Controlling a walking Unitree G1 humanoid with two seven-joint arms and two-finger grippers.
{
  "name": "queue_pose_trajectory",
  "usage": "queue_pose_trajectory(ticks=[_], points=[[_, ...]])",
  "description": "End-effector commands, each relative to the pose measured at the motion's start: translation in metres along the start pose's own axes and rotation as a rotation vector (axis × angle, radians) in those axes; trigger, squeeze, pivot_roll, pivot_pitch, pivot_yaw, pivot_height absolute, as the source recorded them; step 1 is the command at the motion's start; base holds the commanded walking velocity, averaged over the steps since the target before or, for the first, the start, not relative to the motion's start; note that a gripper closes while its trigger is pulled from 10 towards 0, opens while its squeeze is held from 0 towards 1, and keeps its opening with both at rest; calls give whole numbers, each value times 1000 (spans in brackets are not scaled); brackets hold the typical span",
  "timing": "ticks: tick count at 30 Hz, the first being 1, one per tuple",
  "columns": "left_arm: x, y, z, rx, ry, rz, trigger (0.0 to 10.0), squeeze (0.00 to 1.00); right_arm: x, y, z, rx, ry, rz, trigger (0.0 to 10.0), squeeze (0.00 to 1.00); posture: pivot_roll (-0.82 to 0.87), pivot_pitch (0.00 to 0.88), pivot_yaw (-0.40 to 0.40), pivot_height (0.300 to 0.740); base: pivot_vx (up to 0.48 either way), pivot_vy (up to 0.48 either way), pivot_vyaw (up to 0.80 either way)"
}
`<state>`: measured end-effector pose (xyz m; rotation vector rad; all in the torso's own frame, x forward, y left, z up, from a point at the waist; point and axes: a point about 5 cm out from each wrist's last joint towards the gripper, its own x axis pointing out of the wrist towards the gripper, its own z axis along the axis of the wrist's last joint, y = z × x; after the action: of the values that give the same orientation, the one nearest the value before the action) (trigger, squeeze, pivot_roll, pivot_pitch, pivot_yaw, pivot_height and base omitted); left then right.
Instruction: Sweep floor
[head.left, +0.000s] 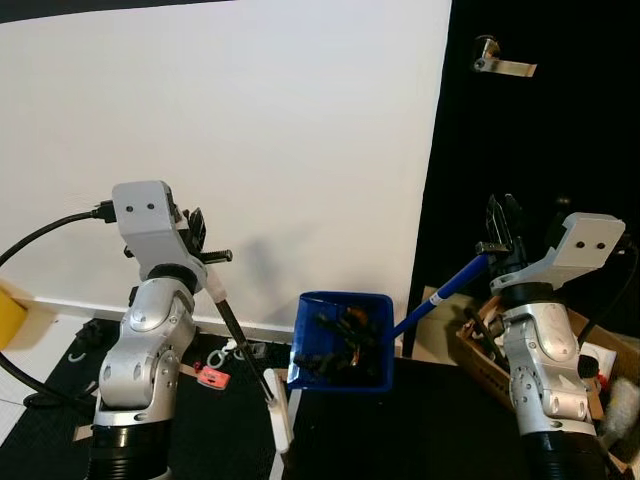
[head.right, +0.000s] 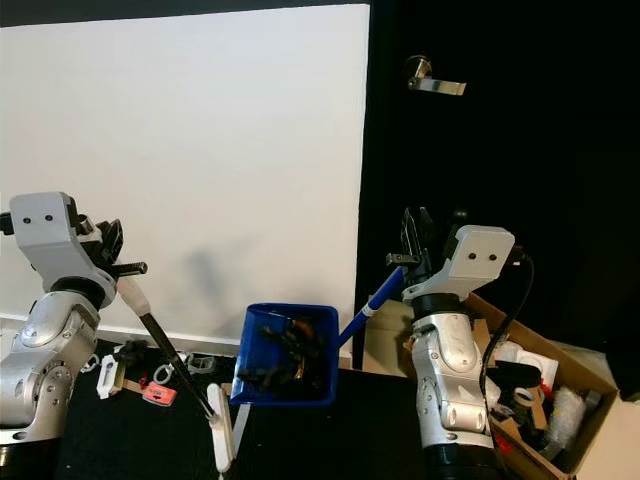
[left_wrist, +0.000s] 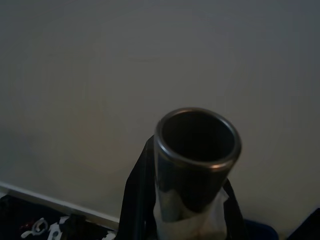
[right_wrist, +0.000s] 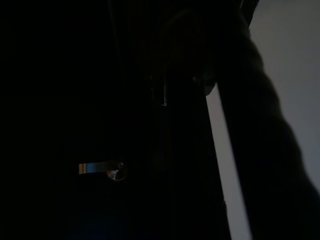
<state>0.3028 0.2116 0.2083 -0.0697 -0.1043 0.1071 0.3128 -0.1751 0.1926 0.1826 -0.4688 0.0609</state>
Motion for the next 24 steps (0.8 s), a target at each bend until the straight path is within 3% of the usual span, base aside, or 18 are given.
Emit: queue_pose_trajectory(ticks=[1, 8, 12, 14, 18, 24], points=[[-1, 4, 4, 2, -24, 19, 10000, 0, 4, 7, 15, 14, -94, 18, 10000, 0, 41, 102, 87, 740, 0, 0, 0], [-2, 4, 2, -15, -10, 23, 10000, 0, 4, 6, 15, 5, -90, 21, 10000, 0, 40, 108, 86, 740, 0, 0, 0], [-2, 3, -2, -9, 2, 22, 10000, 0, 1, 4, 11, -58, -68, 36, 10000, 0, 39, 111, 86, 740, 0, 0, 0], [-3, 3, -9, 7, 27, 16, 10000, 0, -4, 0, 2, -131, -25, 50, 10000, 0, 39, 112, 85, 740, 0, 0, 0], [-7, 3, -29, 60, 82, -17, 10000, 0, -19, -13, -27, -165, 133, 8, 10000, 0, 29, 115, 83, 740, 0, 0, 0], [-23, 3, -82, 79, 260, -66, 10000, 0, -50, -24, -68, -193, 383, -52, 10000, 0, 11, 119, 84, 740, 0, 0, 0]])
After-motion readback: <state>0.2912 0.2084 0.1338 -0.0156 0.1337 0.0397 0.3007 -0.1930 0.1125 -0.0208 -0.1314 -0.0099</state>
